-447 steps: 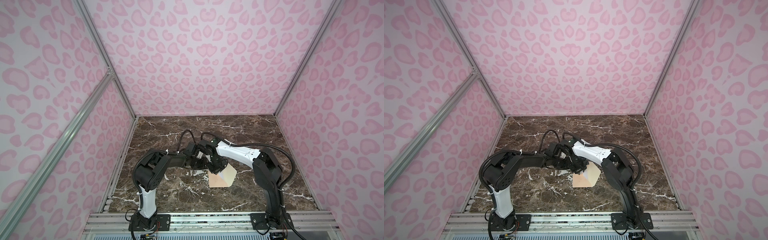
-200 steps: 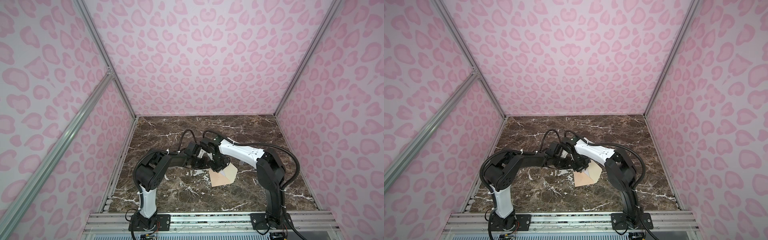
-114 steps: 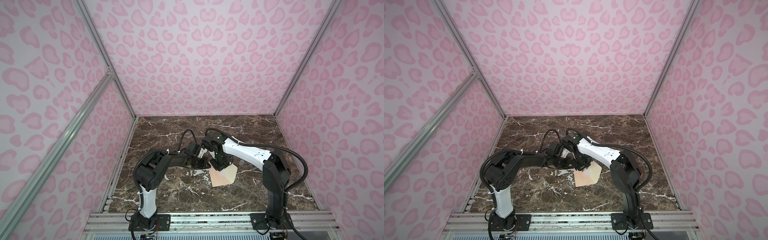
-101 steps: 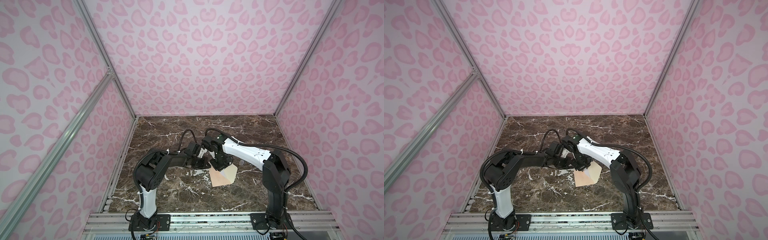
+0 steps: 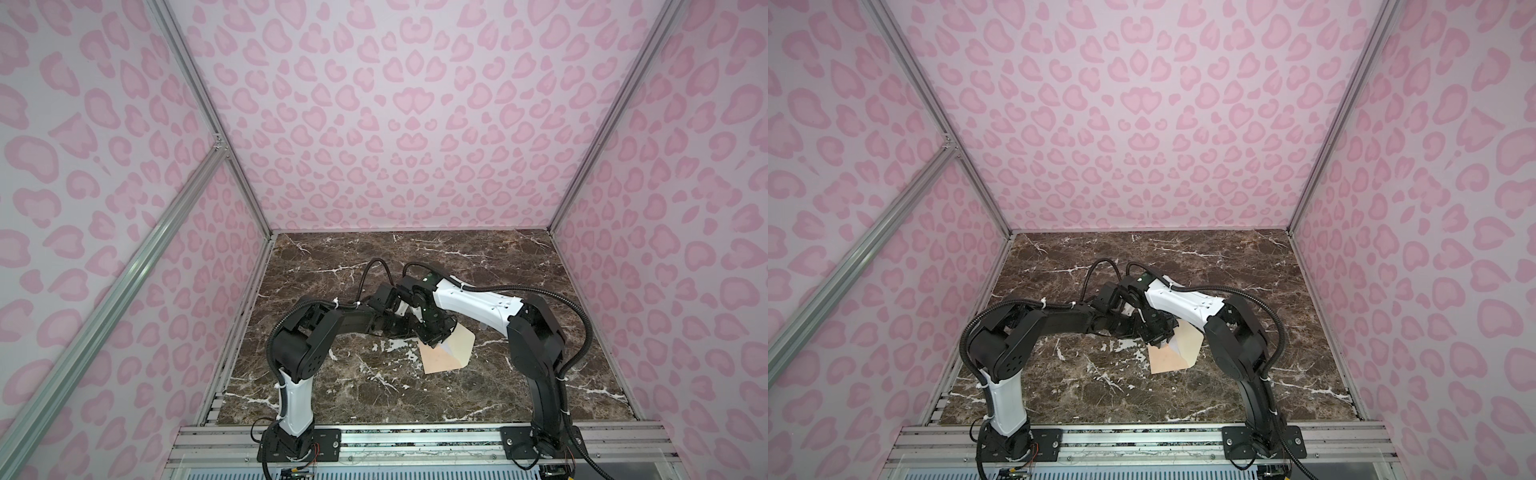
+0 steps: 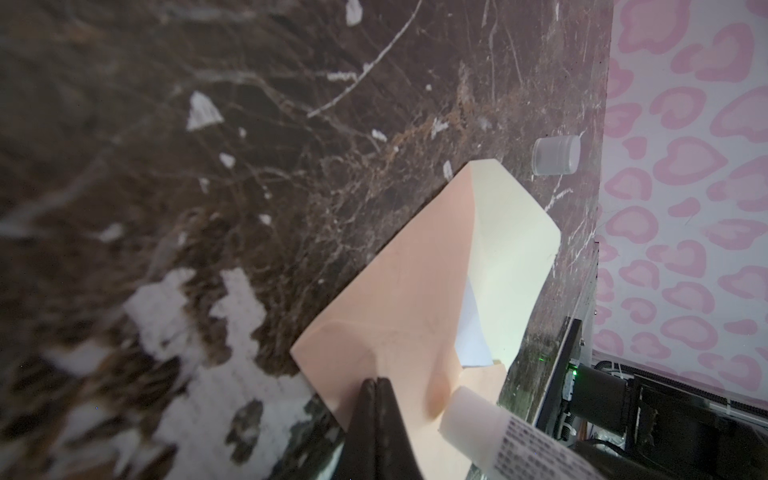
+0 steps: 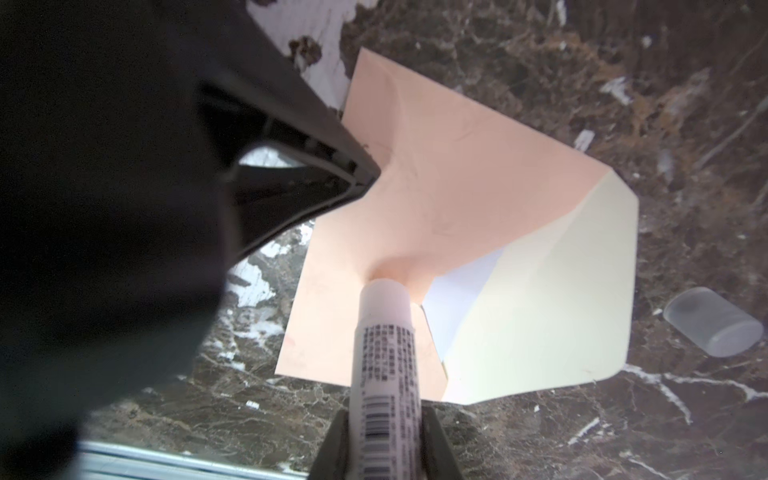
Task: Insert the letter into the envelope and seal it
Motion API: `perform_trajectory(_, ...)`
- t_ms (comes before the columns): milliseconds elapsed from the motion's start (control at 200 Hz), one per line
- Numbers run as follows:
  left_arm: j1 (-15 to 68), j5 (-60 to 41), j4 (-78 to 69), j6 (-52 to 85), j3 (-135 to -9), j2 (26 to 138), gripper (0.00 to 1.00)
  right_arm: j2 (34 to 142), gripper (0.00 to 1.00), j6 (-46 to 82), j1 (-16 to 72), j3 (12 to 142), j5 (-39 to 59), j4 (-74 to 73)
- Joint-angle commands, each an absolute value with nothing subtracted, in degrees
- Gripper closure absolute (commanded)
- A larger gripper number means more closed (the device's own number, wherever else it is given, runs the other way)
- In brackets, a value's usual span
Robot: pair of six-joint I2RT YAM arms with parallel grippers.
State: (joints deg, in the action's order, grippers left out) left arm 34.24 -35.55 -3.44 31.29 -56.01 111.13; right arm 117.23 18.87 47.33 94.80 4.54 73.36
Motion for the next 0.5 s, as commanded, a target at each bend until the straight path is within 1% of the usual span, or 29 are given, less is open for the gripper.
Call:
perform_trajectory(0, 34.3, -28.2, 2.1, 30.1, -55.9, 111.6, 0.96, 118.1, 1.00, 18.0, 47.0, 94.2, 5.4, 73.4)
perform_trajectory(225, 34.3, -28.3, 2.0, 30.1, -55.9, 111.6, 0.96, 119.6, 1.00, 17.4, 46.3, 92.9, 6.1, 72.3)
perform_trajectory(495, 34.3, -28.2, 2.2, 30.0, -55.9, 112.1, 0.96, 120.3, 1.00, 17.2, 44.6, 90.5, 3.4, 72.1)
